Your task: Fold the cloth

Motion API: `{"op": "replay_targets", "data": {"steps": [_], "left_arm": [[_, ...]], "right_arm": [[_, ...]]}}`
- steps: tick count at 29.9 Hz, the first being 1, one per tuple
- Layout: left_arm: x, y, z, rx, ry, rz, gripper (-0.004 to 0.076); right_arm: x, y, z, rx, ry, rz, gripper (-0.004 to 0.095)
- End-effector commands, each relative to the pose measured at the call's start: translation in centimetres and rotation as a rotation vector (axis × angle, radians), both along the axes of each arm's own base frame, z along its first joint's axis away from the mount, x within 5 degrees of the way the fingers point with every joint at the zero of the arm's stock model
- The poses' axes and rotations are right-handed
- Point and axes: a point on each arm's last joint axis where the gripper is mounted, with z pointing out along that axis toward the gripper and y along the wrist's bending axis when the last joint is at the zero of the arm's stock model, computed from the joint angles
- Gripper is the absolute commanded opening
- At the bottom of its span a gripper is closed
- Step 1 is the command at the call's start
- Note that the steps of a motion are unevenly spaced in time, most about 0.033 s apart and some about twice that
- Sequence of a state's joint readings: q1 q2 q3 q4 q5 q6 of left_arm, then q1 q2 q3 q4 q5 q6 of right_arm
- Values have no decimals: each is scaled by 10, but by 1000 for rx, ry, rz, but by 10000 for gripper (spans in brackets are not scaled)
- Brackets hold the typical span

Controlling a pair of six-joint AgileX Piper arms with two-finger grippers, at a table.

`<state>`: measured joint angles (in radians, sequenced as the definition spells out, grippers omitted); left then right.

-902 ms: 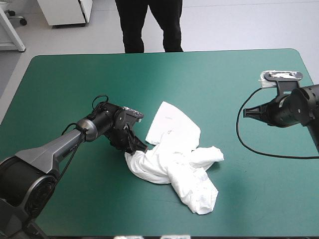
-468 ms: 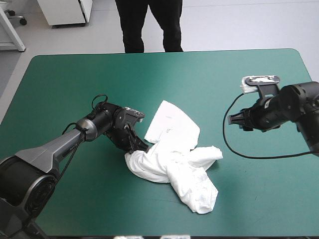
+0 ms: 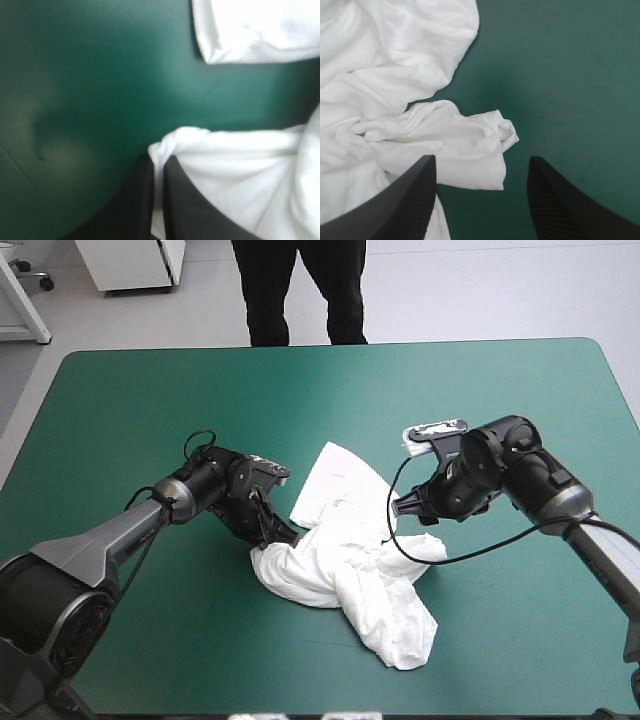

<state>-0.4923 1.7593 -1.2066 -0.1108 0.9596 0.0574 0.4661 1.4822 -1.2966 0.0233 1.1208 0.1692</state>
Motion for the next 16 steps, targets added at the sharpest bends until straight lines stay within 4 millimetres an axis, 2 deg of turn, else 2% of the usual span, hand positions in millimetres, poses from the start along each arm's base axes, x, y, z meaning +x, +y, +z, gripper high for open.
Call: {"op": "replay_targets", "data": {"steps": [1,8,16], "left_arm": [[-1,-4,5,-41,-7,25,-9],[0,-4,5,-43,-11,22,-9],[-2,-3,5,-35,5,20,-9]], "right_arm": [[0,-3,-8,14,-43,-23,509],[4,-3,-46,4,-8,-69,509],[4,-2,-97,-57,131,-79,509]]}}
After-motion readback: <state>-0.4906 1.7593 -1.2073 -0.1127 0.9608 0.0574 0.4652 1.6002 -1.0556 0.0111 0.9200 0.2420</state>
